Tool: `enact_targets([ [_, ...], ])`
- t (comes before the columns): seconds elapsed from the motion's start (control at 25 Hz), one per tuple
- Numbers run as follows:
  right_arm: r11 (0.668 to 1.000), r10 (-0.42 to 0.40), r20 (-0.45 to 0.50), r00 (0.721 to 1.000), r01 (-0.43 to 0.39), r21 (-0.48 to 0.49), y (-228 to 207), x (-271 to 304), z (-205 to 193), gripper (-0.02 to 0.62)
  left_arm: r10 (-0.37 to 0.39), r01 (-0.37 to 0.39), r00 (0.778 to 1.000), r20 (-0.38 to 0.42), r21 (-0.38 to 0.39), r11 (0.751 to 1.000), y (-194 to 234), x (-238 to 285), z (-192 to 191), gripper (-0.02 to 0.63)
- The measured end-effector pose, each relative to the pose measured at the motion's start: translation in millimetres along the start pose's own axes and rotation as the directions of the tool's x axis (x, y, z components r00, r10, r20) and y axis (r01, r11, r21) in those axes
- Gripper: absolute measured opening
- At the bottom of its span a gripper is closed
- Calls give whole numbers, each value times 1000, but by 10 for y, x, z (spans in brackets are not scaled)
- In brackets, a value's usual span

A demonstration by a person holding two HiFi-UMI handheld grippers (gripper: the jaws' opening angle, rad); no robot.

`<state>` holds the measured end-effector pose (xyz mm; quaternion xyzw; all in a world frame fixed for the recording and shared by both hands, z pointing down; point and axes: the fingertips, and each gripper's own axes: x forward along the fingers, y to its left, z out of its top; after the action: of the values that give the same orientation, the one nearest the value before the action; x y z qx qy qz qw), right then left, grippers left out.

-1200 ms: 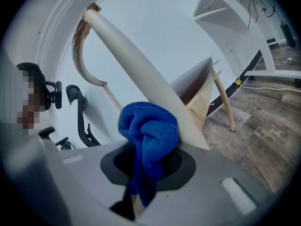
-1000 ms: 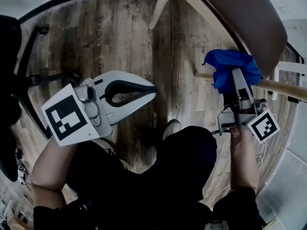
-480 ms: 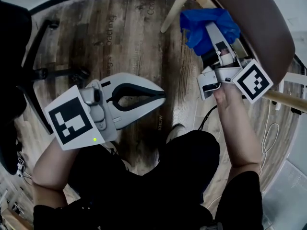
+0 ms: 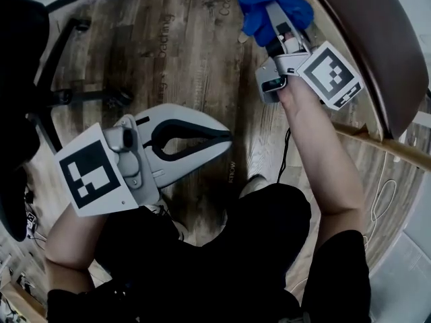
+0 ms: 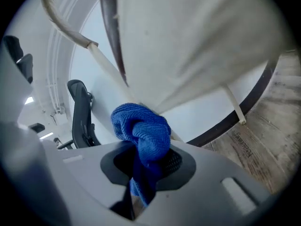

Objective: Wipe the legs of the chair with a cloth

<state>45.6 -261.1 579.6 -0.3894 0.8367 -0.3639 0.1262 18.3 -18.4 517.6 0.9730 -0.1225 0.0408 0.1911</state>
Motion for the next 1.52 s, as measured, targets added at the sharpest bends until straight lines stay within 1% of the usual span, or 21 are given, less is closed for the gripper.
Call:
enact_targets([
  [0.2,998,-58,-28,998,58,4,-378,41,-293,77,8,-8,1000,-6,-18,1000,-1,-19,-69,2],
  [0.24,998,-60,-22,998,60,-14,-433,52,-327,78,10,-10,1000,-7,-23,1000,0,-22,-84,2],
  [0.4,988,-33,17,999,35,-148,-485,11,-346,75,25,-25,1000,-9,-42,999,18,-29,-125,2],
  [0.6,989,-85,-40,996,79,-125,-728,99,-617,77,47,-48,999,-23,-73,996,156,-145,-174,2],
  [0.64,987,-84,-37,996,77,-144,-754,116,-662,75,51,-52,999,-18,-78,996,174,-179,-175,2],
  [0.76,966,-64,-28,998,54,-252,-717,98,-738,75,67,-65,998,10,-88,994,105,-255,-143,2],
  [0.8,964,-72,-39,997,59,-258,-748,95,-784,75,71,-69,997,15,-90,994,67,-270,-127,2],
  [0.84,967,-88,-54,995,72,-243,-823,99,-846,77,74,-73,997,13,-89,993,40,-278,-116,2],
  [0.92,972,-129,-85,988,109,-207,-1058,118,-1004,77,84,-83,996,1,-81,993,23,-282,-114,2],
  [0.96,971,-150,-103,983,127,-205,-1188,128,-1095,77,91,-91,996,-4,-78,993,23,-287,-118,2],
  [1.08,961,-187,-141,972,151,-230,-1514,188,-1363,77,117,-117,993,-6,-88,989,37,-311,-96,2],
  [1.16,953,-178,-131,975,138,-268,-1603,219,-1430,74,131,-131,991,-7,-92,987,52,-312,-68,2],
  [1.24,947,-177,-131,976,132,-293,-1635,224,-1460,75,141,-142,990,-26,-90,986,59,-320,-94,2],
  [1.36,946,-211,-198,957,149,-289,-1765,215,-1631,77,159,-165,985,-63,-98,981,63,-349,-193,2],
  [1.44,948,-248,-258,934,180,-261,-1946,218,-1779,77,170,-176,983,-68,-98,980,74,-364,-197,2],
  [1.52,955,-273,-330,904,213,-206,-2121,253,-1928,77,181,-187,981,-68,-91,978,88,-372,-190,2],
])
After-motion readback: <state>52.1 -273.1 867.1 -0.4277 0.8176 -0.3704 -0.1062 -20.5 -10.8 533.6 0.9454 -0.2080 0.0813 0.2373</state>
